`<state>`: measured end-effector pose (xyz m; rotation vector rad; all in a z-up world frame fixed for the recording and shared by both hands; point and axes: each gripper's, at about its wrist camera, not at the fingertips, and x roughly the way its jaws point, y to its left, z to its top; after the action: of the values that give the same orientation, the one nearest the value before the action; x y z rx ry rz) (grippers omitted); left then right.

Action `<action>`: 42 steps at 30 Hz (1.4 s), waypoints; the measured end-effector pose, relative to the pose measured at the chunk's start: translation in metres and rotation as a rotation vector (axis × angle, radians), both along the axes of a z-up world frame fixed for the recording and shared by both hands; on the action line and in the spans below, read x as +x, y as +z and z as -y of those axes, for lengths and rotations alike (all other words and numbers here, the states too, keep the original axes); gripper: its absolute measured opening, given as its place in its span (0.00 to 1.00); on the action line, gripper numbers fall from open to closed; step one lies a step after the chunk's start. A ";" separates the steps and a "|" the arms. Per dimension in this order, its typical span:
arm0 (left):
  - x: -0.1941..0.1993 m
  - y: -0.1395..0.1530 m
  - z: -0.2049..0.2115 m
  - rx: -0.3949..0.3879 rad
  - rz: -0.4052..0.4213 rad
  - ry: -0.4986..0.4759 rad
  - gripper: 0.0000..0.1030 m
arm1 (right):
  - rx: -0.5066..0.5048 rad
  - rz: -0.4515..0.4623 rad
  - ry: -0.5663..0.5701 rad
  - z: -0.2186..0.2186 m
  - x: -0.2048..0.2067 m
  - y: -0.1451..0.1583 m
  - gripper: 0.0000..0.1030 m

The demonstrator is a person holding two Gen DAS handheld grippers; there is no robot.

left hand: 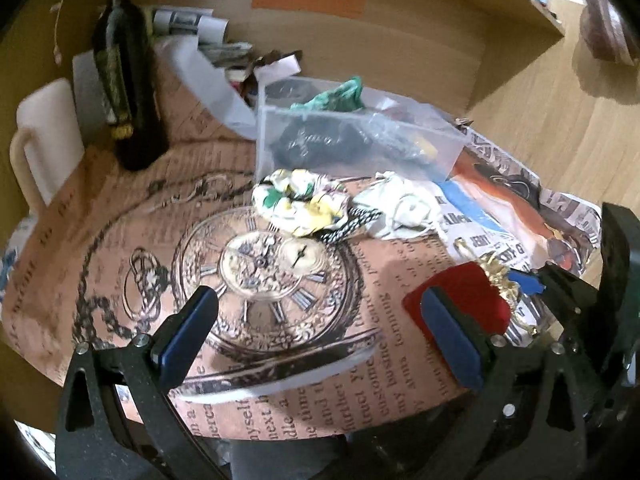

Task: Organize soft objects
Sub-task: 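Grasp the floral scrunchie with the left tool while the right tool grasps gold fabric and red cloth, then carry the scrunchie, gold fabric and red cloth into the clear box and release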

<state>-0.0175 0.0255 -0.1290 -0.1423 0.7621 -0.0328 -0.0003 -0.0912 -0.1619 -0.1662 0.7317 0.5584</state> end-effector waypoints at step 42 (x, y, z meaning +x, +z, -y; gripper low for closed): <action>0.090 0.026 -0.014 0.083 0.060 -0.030 0.12 | 0.192 0.218 -0.140 0.069 0.056 0.080 0.12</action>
<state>0.0721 0.0393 -0.1033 -0.0507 0.7043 -0.0341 0.0559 -0.1605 -0.0824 0.0030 0.4705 0.4648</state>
